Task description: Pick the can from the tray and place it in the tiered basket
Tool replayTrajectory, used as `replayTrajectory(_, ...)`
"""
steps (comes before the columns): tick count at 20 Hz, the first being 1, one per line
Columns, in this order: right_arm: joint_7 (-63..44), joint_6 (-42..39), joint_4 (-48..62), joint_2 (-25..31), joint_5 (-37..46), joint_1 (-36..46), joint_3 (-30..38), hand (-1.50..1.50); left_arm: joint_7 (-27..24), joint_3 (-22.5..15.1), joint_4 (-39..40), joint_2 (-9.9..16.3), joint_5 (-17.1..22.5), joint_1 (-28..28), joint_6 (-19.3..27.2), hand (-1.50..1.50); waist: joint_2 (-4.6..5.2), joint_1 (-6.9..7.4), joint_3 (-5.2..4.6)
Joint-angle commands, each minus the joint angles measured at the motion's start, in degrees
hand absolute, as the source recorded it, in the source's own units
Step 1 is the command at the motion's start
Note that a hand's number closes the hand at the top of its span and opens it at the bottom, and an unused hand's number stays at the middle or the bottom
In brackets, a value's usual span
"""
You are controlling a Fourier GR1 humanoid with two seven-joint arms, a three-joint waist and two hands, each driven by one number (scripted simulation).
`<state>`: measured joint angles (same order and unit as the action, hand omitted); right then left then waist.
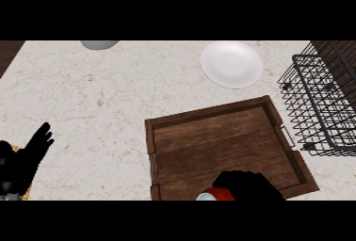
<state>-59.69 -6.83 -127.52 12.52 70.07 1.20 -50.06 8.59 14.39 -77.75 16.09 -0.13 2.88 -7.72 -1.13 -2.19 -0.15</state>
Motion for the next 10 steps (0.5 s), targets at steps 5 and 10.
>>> replayTrajectory(5,-9.70,-15.22,-20.70,-2.64,14.57,0.32,-2.25,1.50,2.66,-0.33,-4.34,-0.04,0.34,1.14,-0.31,0.00,0.67,1.59,0.06)
replayTrajectory(10,-3.15,-17.84,-21.38,-8.08,8.50,5.63,10.03,1.50,2.79,-1.31,-3.48,-0.90,-0.45,-0.73,-0.13,0.00,1.18,2.19,0.09)
